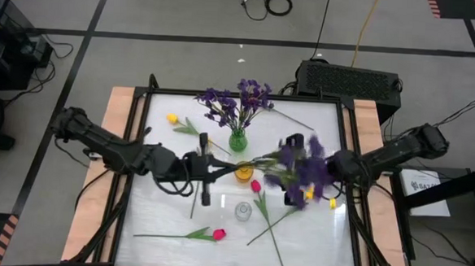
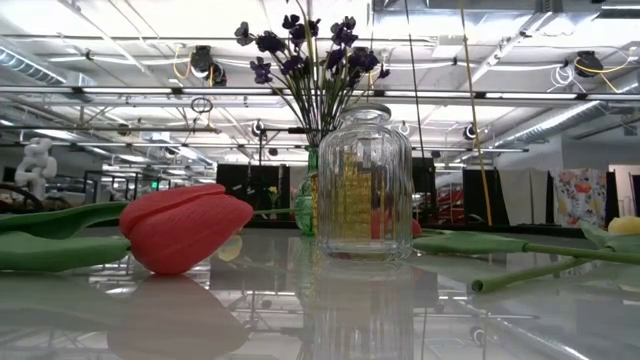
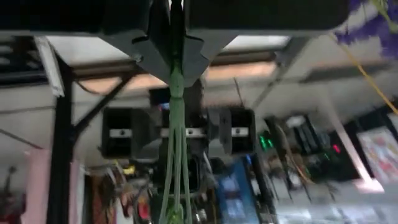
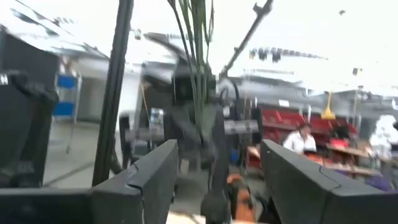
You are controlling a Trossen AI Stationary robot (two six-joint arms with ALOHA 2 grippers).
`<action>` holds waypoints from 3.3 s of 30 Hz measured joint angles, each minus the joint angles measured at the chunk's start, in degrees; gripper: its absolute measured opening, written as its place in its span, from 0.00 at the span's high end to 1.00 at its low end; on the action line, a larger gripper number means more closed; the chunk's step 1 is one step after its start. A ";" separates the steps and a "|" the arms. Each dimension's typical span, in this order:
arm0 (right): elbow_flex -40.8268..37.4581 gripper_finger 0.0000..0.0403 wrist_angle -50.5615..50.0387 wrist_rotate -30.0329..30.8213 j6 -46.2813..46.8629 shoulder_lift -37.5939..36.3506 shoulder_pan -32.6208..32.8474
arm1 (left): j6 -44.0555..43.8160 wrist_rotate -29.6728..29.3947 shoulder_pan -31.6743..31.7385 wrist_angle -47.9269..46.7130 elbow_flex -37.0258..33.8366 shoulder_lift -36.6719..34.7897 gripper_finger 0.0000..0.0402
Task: Sort flowers into vase by color
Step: Put the purple flowers into the green vase
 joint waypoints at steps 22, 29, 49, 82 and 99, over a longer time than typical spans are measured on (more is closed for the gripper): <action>13.72 0.58 -9.34 -11.08 -1.53 6.31 -4.35 | 5.21 5.37 1.92 14.62 -1.49 5.65 0.97; 13.72 0.78 -8.24 -13.69 -1.29 6.31 -4.33 | 4.84 6.22 2.57 13.96 -1.47 5.65 0.97; 13.72 1.00 -13.92 -12.88 0.03 5.53 -4.30 | -2.03 4.99 2.49 1.50 -1.42 2.57 0.65; 19.76 1.00 -48.07 -2.22 13.34 3.10 -2.08 | -6.55 3.72 2.62 7.73 -1.41 1.62 0.25; 19.77 1.00 -47.57 -0.85 8.22 4.30 -2.14 | -2.61 10.05 6.15 15.71 -0.85 5.67 0.25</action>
